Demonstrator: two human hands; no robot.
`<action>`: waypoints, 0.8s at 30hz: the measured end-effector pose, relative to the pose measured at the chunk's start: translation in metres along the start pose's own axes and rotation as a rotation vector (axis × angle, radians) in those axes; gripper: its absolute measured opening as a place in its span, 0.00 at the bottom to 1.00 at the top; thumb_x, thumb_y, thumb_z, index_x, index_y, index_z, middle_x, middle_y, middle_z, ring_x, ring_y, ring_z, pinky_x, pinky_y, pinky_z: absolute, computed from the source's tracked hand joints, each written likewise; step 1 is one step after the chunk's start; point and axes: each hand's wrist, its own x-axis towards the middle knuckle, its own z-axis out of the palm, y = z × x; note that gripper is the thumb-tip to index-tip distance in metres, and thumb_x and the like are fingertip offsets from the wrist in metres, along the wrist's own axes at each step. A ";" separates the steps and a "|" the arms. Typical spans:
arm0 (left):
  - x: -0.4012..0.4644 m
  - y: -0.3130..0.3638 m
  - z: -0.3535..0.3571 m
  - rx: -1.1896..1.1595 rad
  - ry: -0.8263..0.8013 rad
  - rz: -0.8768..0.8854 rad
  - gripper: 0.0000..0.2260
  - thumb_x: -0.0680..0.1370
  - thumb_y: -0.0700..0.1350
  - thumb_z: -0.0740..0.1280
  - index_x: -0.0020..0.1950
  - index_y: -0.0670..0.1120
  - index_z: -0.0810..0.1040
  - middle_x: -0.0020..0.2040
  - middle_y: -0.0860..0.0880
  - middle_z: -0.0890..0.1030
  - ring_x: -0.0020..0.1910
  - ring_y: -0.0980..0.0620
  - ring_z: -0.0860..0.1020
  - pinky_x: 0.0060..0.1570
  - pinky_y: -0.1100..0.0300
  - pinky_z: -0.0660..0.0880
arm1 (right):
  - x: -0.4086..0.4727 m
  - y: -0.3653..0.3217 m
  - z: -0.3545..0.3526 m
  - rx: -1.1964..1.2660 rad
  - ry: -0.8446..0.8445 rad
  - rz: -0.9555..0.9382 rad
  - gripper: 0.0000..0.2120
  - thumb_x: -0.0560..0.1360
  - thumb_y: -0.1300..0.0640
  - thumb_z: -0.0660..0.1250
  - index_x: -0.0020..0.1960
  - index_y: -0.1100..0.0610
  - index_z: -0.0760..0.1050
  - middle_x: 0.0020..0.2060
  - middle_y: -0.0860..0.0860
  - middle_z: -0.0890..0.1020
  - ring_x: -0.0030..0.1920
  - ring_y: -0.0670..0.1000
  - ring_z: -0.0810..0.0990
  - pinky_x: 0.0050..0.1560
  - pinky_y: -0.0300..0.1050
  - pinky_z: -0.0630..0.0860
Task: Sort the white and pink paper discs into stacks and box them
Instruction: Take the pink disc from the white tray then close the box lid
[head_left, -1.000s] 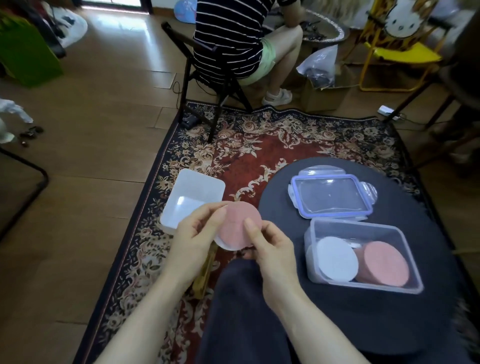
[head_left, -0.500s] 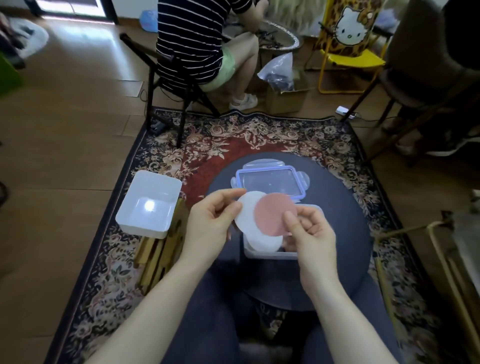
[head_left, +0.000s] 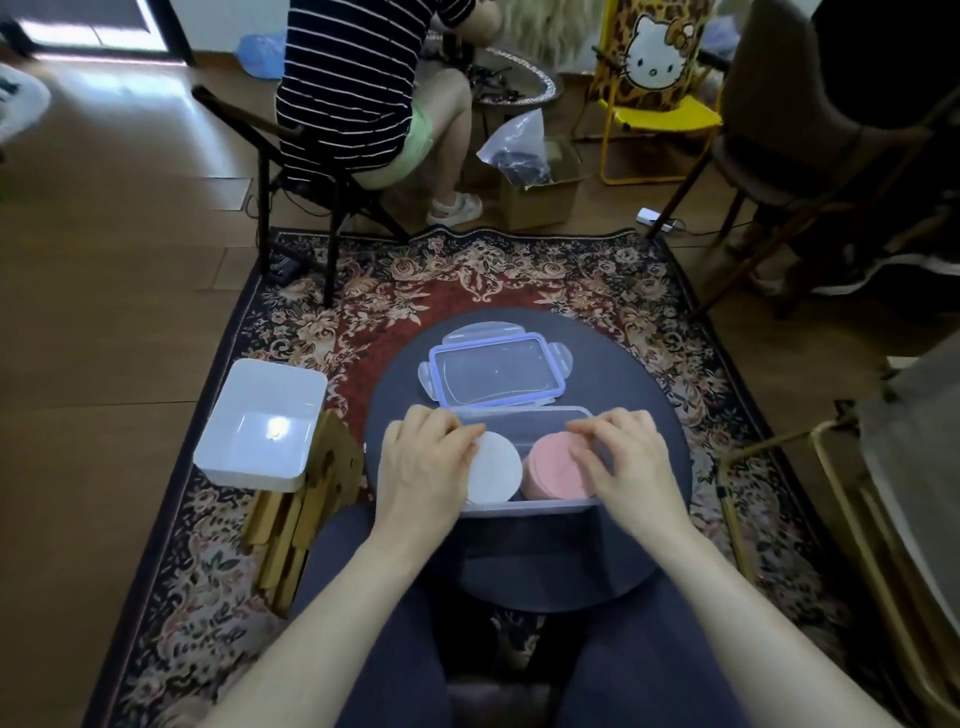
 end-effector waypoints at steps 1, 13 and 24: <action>-0.002 0.000 0.000 0.019 -0.001 -0.010 0.10 0.70 0.39 0.71 0.49 0.48 0.84 0.40 0.50 0.78 0.42 0.45 0.75 0.38 0.53 0.68 | 0.000 0.000 0.000 -0.021 -0.022 -0.005 0.10 0.73 0.58 0.71 0.53 0.52 0.81 0.46 0.45 0.79 0.51 0.50 0.70 0.48 0.46 0.64; -0.025 0.002 -0.001 -0.040 -0.345 0.050 0.31 0.80 0.63 0.47 0.76 0.46 0.63 0.76 0.53 0.62 0.78 0.55 0.50 0.74 0.47 0.50 | -0.013 -0.005 0.008 0.190 -0.268 0.117 0.20 0.79 0.52 0.63 0.70 0.41 0.67 0.67 0.31 0.63 0.66 0.36 0.54 0.63 0.38 0.47; -0.011 -0.010 0.007 0.062 -0.371 0.118 0.35 0.78 0.68 0.46 0.71 0.46 0.71 0.70 0.52 0.72 0.74 0.52 0.60 0.70 0.48 0.53 | 0.002 -0.002 0.015 0.370 -0.243 0.128 0.21 0.78 0.57 0.65 0.69 0.47 0.69 0.61 0.32 0.71 0.68 0.39 0.60 0.66 0.37 0.61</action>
